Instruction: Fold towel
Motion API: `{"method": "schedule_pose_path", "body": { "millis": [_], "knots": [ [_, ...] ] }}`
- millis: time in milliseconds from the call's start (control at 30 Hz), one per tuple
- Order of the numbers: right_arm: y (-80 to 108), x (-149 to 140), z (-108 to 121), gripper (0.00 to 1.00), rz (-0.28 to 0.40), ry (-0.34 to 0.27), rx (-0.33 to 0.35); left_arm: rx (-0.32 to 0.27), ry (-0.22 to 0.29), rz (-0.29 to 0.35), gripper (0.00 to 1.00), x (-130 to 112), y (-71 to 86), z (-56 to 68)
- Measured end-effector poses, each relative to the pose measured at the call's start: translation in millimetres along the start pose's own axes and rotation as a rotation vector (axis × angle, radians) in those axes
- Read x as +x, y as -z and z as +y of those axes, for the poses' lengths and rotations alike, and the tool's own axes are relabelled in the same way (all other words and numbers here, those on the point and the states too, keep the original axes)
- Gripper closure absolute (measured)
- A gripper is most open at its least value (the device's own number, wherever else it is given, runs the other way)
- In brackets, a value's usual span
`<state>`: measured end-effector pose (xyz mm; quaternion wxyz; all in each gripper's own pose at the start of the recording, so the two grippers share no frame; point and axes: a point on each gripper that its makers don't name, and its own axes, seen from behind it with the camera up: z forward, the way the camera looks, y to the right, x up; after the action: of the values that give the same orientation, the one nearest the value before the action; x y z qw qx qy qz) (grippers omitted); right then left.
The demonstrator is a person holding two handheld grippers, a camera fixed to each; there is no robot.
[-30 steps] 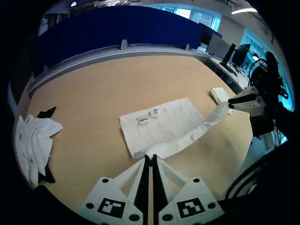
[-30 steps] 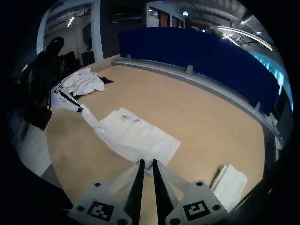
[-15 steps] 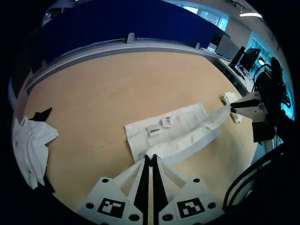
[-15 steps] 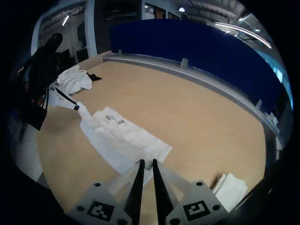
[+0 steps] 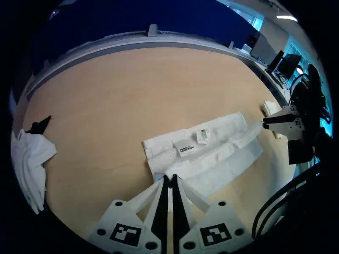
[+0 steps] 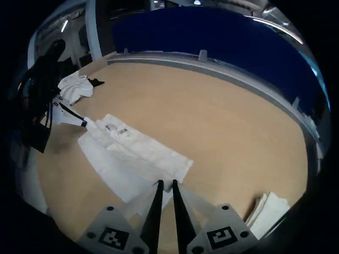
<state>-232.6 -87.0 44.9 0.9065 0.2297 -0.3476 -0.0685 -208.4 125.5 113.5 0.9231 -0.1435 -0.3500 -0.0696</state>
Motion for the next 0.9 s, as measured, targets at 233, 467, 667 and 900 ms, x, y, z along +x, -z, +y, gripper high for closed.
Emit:
{"method": "schedule_pose_path", "body": {
  "millis": [233, 467, 667, 900],
  "knots": [
    [-11.4, -4.0, 3.1, 0.83, -0.014, -0.012, -0.016, 0.010, 0.013, 0.011, 0.91, 3.6, -12.8, -6.7],
    [-22.6, -2.9, 9.3, 0.81, -0.013, -0.043, -0.046, 0.023, 0.034, 0.030, 0.77, 10.5, -19.0, -14.4],
    [-25.3, -0.2, 15.6, 0.72, -0.005, -0.045, -0.078, 0.043, 0.027, 0.044, 0.51, 15.2, -17.6, -22.1],
    [-24.6, 7.7, 28.6, 0.43, 0.018, -0.053, -0.125, 0.076, -0.012, 0.068, 0.09, 21.9, -10.6, -30.8]
  ]
}}
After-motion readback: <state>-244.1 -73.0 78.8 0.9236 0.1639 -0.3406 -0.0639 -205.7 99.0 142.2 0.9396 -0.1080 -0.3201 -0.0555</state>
